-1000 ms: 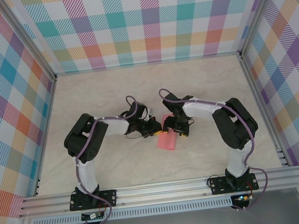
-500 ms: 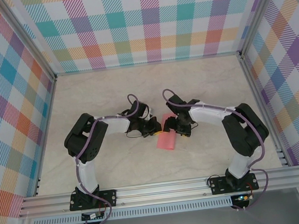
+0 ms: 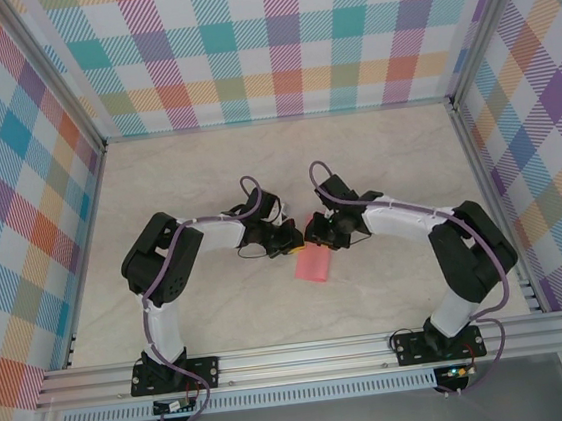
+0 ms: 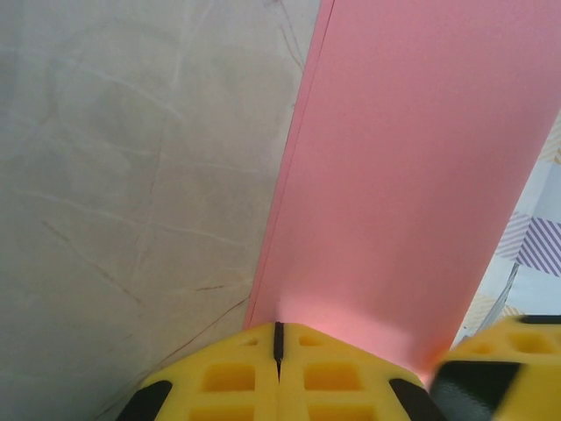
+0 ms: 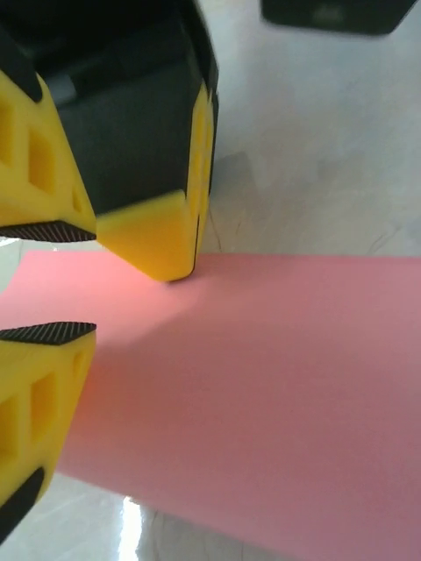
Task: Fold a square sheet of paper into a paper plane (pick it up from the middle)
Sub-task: Fold the square sheet of paper in half at the center of the table.
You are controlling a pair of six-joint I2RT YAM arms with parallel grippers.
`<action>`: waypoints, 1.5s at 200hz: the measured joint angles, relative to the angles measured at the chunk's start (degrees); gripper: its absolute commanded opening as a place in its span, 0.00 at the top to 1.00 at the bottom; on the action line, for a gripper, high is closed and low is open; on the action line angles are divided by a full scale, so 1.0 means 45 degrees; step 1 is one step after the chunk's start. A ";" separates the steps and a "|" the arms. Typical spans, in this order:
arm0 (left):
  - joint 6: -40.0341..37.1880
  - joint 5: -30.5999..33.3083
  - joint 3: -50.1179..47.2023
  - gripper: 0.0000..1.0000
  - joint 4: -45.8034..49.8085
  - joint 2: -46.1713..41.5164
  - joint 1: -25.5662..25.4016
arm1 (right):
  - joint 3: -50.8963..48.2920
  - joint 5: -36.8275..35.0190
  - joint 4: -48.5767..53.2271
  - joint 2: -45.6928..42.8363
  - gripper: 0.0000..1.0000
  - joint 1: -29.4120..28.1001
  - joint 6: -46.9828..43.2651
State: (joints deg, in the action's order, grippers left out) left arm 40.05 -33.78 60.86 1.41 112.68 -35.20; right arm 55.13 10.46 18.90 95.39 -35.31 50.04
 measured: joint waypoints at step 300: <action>0.0325 0.0719 -0.0160 1.00 0.0029 -0.0287 -0.0160 | -0.2084 0.2943 -0.4007 0.0933 0.73 0.2079 -0.0452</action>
State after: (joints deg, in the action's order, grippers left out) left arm 41.52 -30.55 60.14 1.54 111.39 -35.92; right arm 45.76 23.70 0.86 99.59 -25.96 48.01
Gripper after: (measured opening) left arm 0.044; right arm 0.274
